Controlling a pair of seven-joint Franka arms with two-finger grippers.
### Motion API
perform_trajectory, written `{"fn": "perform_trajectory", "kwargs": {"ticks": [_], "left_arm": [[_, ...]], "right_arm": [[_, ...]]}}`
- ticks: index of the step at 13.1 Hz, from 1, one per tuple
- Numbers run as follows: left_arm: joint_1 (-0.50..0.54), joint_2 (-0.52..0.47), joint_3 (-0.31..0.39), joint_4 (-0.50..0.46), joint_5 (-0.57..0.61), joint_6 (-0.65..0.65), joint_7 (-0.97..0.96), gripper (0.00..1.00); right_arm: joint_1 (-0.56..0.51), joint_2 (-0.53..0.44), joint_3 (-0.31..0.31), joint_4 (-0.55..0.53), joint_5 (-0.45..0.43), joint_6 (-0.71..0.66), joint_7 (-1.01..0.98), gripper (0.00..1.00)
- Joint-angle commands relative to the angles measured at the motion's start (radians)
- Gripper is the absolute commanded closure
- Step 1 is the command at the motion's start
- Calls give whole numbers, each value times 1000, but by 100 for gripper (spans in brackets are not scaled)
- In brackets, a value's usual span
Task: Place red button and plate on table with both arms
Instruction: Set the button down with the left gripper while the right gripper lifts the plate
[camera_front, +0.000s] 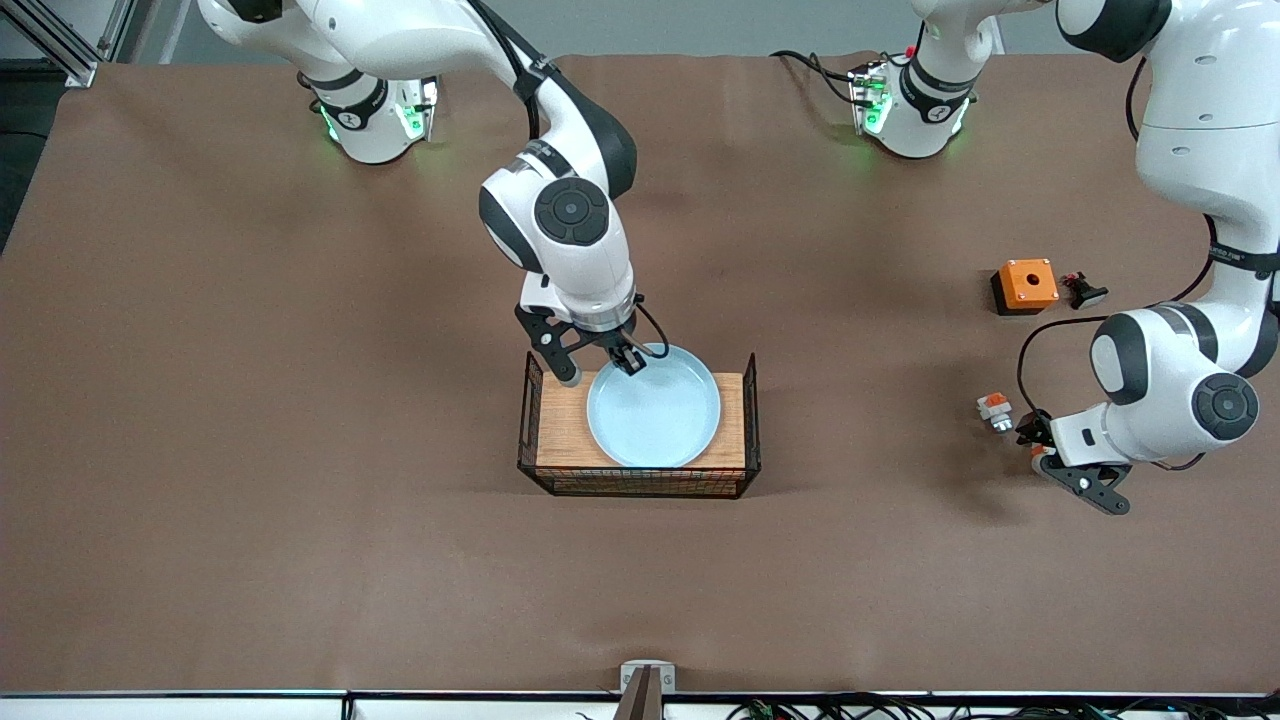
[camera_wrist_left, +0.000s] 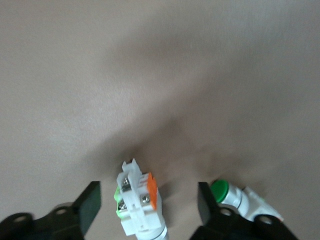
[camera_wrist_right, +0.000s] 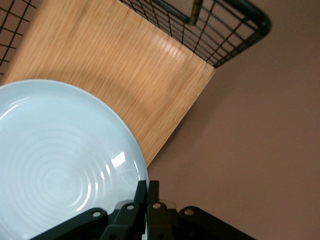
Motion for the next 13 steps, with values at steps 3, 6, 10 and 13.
{"fn": "perform_trajectory", "kwargs": {"ticks": [3,6,10,13], "left_arm": [[2,-109,-40,38,-1,-62,-218,0],[-18,-147,-48,133,0,-178,-413,0],[-88,-198,-47,225,17,-307,-767,0],[-91,-250,-48,225,17,-364,-916,0]], "right_arm": [[0,22,-2,51,-12,-26,-2,98],[6,5,1,85,-10,-103,-4,97],[6,-96,7,100,1,-262,-74,97],[-5,-171,13,102,2,-376,-111,97]]}}
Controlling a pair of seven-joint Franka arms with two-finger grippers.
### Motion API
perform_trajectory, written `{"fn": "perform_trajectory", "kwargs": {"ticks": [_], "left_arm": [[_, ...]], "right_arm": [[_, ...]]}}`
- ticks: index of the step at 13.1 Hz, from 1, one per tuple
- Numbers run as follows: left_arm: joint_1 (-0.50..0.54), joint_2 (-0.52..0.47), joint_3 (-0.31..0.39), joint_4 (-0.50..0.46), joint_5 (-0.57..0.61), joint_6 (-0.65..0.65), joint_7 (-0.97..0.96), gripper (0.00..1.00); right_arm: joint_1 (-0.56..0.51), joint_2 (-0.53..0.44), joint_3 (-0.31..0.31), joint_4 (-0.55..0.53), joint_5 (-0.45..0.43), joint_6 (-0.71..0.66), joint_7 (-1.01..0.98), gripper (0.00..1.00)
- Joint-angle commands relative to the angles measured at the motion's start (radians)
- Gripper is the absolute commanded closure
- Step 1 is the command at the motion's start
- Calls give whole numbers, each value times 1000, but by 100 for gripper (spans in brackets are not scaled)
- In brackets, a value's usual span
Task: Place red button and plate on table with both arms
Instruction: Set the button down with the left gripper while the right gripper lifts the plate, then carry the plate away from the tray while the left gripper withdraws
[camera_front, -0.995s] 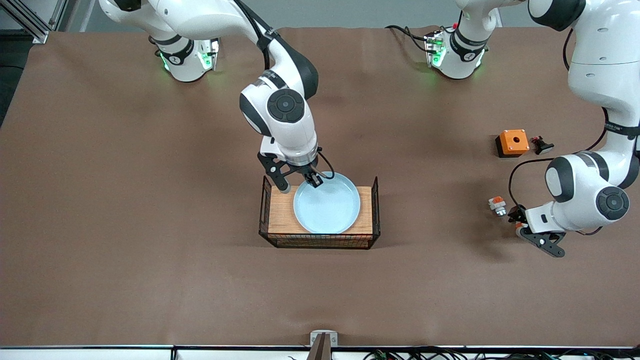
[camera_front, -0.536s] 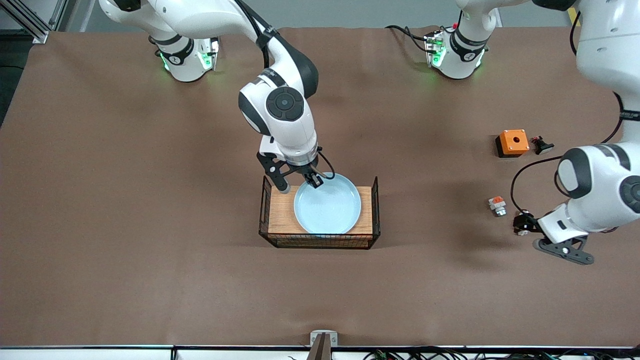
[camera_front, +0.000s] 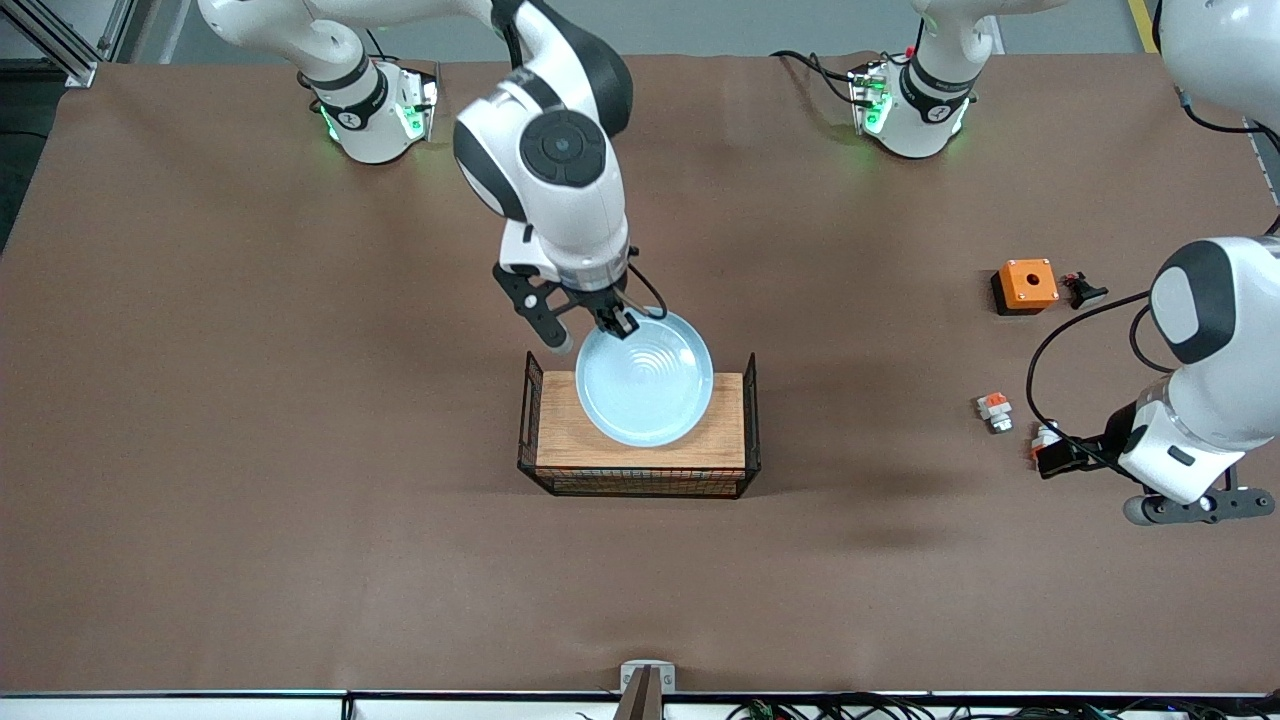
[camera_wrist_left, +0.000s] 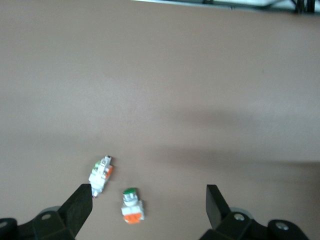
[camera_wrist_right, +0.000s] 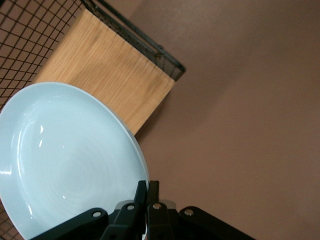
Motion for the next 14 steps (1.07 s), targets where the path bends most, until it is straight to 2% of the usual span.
{"fn": "perform_trajectory", "kwargs": {"ticks": [1,3,6,10,14], "left_arm": [[7,-50,1,0,15,-69,-114,0],[7,-87,1,0,15,-123,-145,0],[11,-141,2,0,16,-166,-141,0],[13,-199,-1,1,16,-212,-131,0],[11,-237,-1,12,16,-286,-128,0]], "right_arm": [[-13,-86,1,-13,3,-111,-108,97],[-64,-147,-2,-14,46,-188,-239,97],[-218,-229,-7,-18,139,-312,-490,97],[-409,-270,-11,-24,129,-429,-883,98],[-610,-255,-11,-60,129,-400,-1239,97]]}}
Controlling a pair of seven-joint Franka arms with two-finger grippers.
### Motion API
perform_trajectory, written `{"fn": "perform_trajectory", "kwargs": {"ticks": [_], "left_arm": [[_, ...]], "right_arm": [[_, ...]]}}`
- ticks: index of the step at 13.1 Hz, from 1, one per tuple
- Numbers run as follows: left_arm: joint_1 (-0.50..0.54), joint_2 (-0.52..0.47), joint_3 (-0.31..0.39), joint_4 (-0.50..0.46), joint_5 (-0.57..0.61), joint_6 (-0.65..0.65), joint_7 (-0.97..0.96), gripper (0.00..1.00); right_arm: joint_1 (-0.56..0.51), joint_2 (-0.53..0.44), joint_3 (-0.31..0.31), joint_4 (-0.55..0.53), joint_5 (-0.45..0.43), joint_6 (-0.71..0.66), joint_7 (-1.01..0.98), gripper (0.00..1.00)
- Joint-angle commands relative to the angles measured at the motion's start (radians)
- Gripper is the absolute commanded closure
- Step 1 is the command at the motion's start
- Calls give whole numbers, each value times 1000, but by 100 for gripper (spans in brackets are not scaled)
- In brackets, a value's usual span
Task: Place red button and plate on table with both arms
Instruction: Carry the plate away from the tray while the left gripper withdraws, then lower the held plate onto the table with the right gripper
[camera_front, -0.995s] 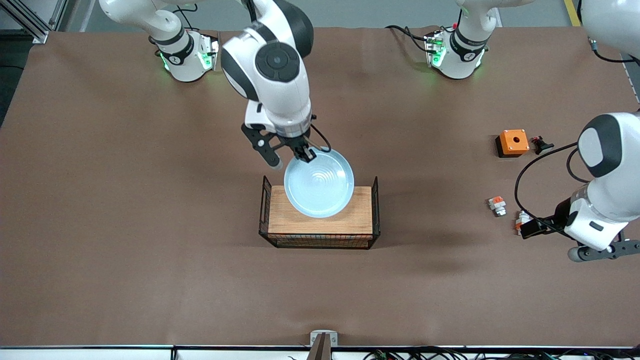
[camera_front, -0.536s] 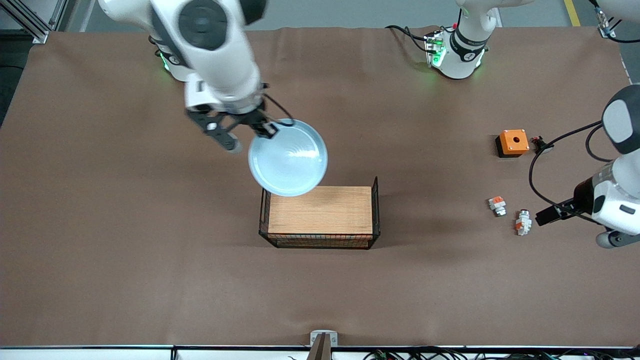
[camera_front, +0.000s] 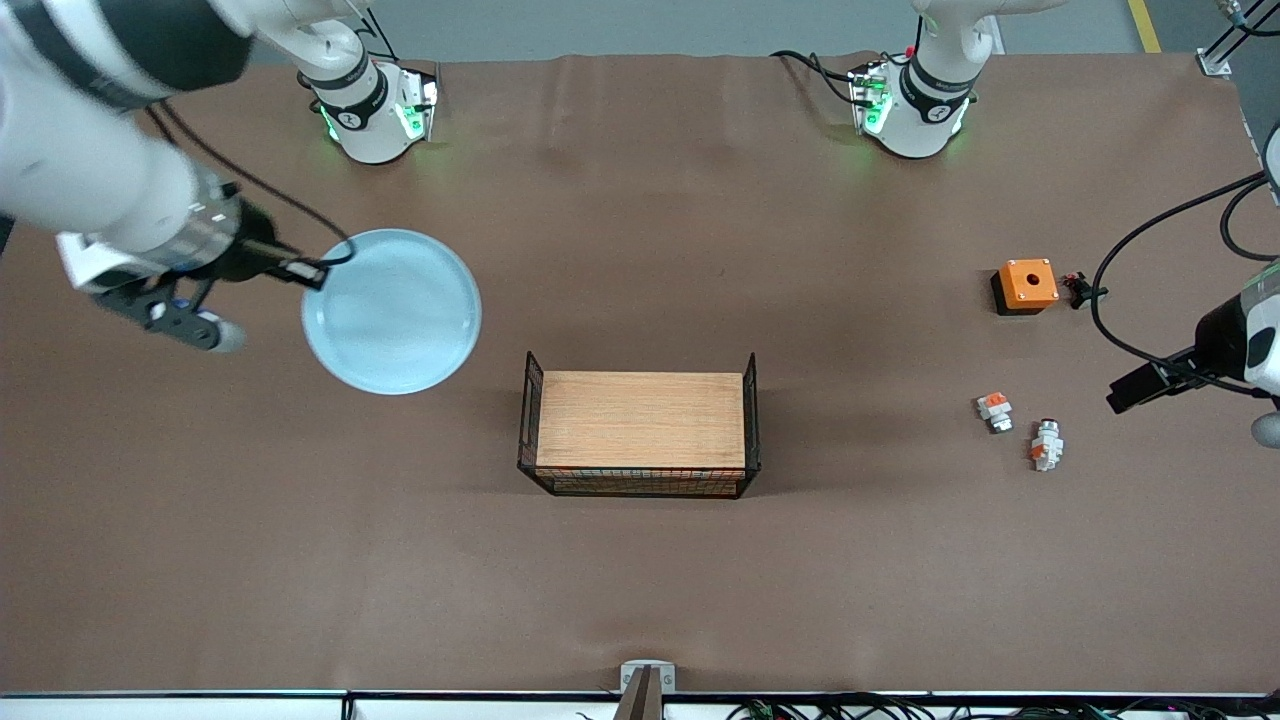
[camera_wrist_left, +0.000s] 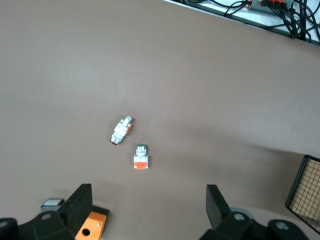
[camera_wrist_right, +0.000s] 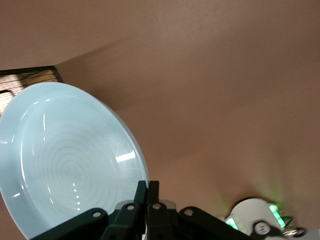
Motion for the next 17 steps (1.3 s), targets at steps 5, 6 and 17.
{"fn": "perform_trajectory", "kwargs": {"ticks": [5,6,17], "left_arm": [[3,-113,-16,-3,4,-123,90,0],[2,-131,-13,-7,-1,-161,113,0],[-14,-295,-17,-111,-27,-250,141,0]], "right_arm": [[-239,64,18,-182,-30,261,-455,96],[-263,73,18,-239,-42,347,-525,96],[-375,318,18,-309,-96,650,-779,96]]}}
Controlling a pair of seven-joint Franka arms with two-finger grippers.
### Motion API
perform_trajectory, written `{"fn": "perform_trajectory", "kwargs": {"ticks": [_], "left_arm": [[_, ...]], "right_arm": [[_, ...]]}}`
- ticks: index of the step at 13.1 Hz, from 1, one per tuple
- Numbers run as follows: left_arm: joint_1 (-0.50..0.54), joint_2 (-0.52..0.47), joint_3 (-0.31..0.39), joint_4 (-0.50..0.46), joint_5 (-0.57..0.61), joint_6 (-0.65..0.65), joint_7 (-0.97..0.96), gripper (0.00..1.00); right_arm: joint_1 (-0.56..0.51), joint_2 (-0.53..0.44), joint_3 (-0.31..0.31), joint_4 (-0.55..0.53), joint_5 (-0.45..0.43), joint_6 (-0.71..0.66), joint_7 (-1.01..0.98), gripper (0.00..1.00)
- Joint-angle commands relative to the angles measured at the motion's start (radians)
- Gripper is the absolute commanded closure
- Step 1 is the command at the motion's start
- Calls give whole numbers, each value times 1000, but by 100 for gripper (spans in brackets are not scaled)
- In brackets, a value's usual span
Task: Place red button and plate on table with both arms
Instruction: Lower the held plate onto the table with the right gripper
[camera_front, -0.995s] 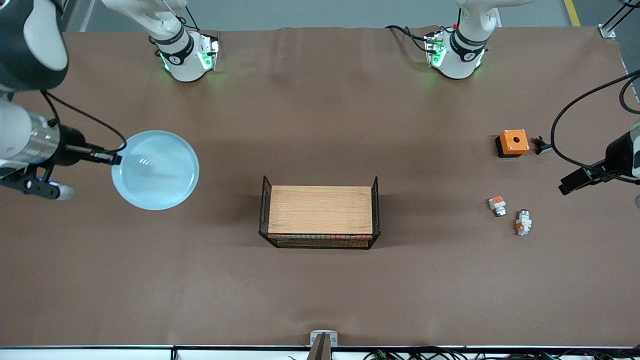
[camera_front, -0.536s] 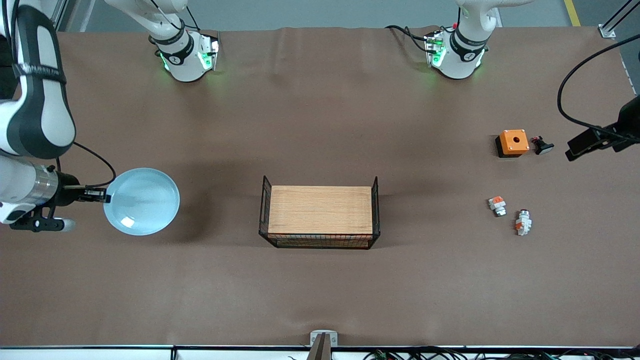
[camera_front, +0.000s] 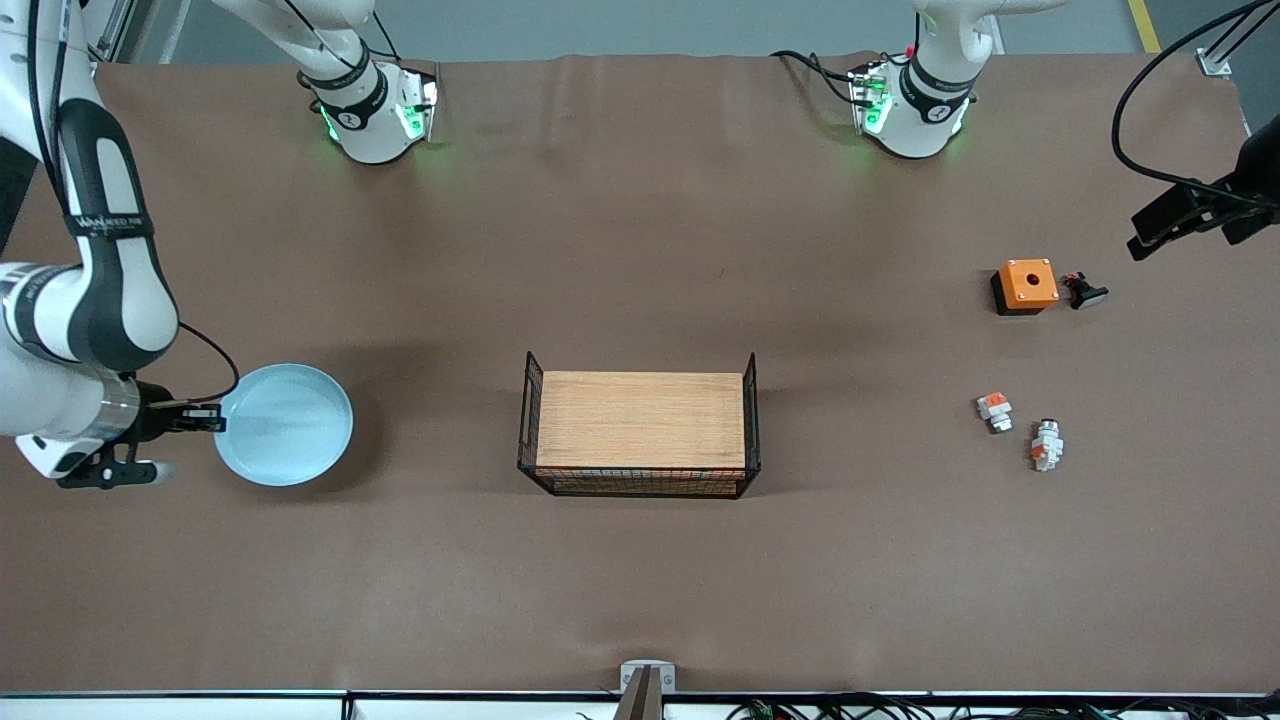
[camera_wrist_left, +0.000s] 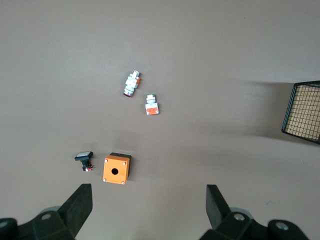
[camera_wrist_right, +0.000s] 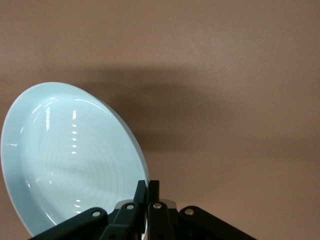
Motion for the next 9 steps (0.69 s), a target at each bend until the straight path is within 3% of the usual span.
{"fn": "perform_trajectory", "kwargs": {"ticks": [1,6,9], "left_arm": [[0,-25,-3,-28,-15,-1,20,0],[0,-25,-6,-21,-28,-11,50,0],[-2,-25,-20,-23,-28,-13,63,0]], "right_arm": [[-28,41,19,3,-17,6,-17,96],[-28,109,-4,1,-38,9,-17,94],[-20,139,-5,4,-139,34,-11,93]]}}
